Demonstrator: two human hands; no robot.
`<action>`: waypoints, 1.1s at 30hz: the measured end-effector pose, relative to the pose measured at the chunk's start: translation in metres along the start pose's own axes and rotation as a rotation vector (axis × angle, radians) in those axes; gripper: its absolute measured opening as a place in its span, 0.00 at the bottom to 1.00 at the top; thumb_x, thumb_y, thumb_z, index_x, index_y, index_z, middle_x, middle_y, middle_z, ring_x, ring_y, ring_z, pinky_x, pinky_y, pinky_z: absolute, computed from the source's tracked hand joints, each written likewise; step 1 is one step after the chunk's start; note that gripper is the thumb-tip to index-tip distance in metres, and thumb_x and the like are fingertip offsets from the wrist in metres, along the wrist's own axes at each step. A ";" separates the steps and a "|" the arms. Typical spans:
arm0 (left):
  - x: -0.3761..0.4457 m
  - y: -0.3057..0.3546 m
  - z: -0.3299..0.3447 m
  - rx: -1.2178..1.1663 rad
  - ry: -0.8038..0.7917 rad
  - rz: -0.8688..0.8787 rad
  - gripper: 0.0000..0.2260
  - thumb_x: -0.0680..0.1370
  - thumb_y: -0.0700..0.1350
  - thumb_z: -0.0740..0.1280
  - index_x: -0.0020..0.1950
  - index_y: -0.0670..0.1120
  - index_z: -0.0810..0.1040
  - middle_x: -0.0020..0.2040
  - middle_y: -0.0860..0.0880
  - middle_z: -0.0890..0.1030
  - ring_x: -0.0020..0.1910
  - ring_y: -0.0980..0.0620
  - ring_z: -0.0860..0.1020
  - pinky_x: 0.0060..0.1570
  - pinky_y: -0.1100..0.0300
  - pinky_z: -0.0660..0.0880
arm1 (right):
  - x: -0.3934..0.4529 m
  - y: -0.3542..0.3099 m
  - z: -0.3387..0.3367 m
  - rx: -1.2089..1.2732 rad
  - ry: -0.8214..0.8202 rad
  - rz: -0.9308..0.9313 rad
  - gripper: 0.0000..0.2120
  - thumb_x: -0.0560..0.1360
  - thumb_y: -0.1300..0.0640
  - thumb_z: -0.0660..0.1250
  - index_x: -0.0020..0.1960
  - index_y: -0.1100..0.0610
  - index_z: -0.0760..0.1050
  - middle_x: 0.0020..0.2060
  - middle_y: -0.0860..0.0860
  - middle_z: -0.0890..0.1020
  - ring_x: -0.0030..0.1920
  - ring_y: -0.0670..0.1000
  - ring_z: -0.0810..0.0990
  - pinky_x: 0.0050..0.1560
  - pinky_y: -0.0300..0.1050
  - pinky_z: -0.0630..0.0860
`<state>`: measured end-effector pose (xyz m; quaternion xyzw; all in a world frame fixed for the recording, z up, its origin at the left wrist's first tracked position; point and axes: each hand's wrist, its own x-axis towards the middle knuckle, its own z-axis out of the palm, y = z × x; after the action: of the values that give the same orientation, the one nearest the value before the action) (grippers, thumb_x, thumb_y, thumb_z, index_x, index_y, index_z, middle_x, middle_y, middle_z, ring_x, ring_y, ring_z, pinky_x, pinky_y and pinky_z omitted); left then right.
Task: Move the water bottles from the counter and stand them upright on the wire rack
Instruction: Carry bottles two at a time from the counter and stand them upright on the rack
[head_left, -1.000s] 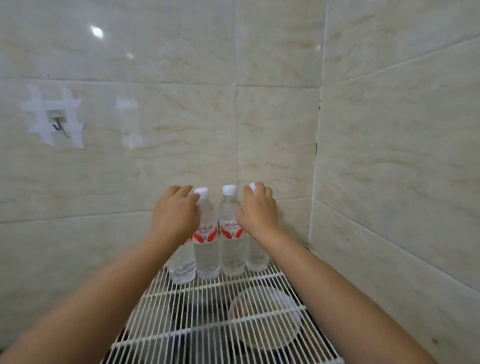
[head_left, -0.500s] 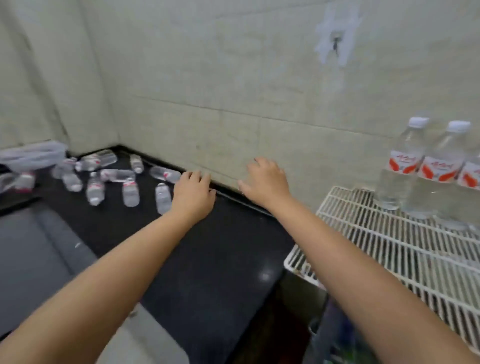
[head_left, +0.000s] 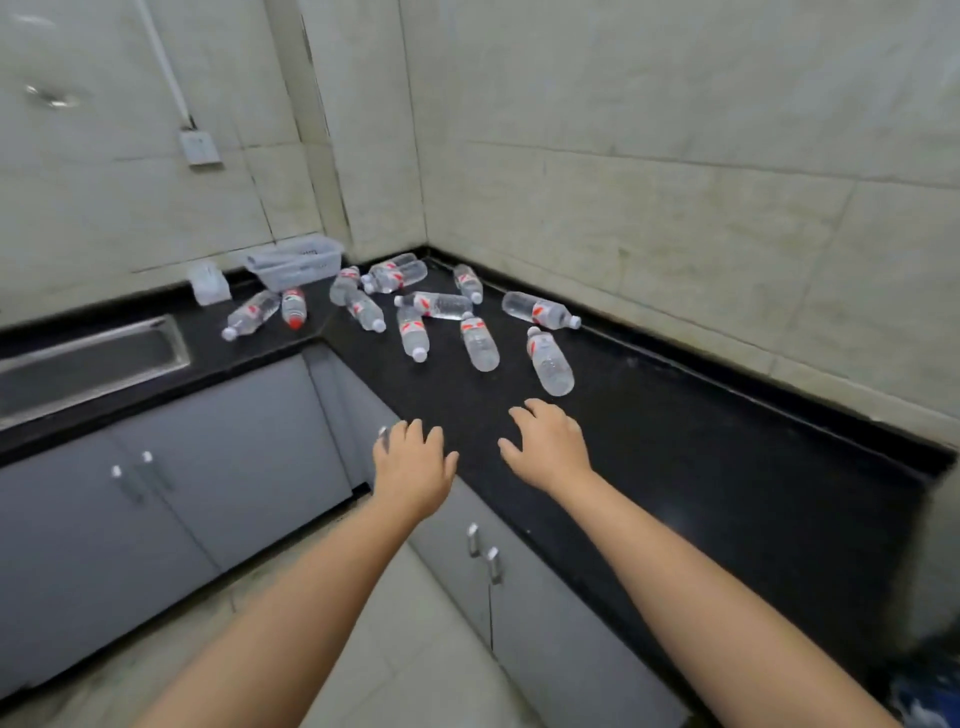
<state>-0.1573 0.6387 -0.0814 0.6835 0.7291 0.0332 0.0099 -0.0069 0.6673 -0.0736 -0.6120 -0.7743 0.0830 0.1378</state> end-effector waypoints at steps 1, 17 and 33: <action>0.004 -0.009 0.004 -0.006 -0.020 -0.003 0.19 0.81 0.52 0.52 0.69 0.44 0.64 0.70 0.43 0.65 0.72 0.45 0.59 0.69 0.47 0.59 | 0.006 -0.005 0.008 -0.007 -0.016 0.005 0.21 0.76 0.50 0.61 0.65 0.59 0.69 0.67 0.57 0.69 0.67 0.58 0.68 0.65 0.52 0.66; 0.232 -0.053 0.077 0.028 -0.206 0.149 0.21 0.81 0.52 0.53 0.72 0.44 0.60 0.74 0.42 0.60 0.75 0.43 0.54 0.72 0.46 0.54 | 0.198 0.036 0.120 -0.093 -0.118 0.123 0.22 0.76 0.53 0.61 0.67 0.61 0.67 0.69 0.59 0.67 0.69 0.58 0.65 0.67 0.53 0.63; 0.502 -0.026 0.114 -0.160 -0.297 0.260 0.29 0.77 0.59 0.58 0.73 0.45 0.58 0.75 0.41 0.56 0.73 0.39 0.54 0.69 0.48 0.61 | 0.375 0.123 0.128 -0.020 -0.166 0.736 0.31 0.74 0.45 0.63 0.72 0.52 0.57 0.65 0.57 0.68 0.64 0.57 0.70 0.61 0.51 0.71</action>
<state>-0.2090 1.1415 -0.1809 0.7663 0.6204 -0.0093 0.1669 -0.0136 1.0658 -0.1898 -0.8418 -0.5118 0.1689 0.0296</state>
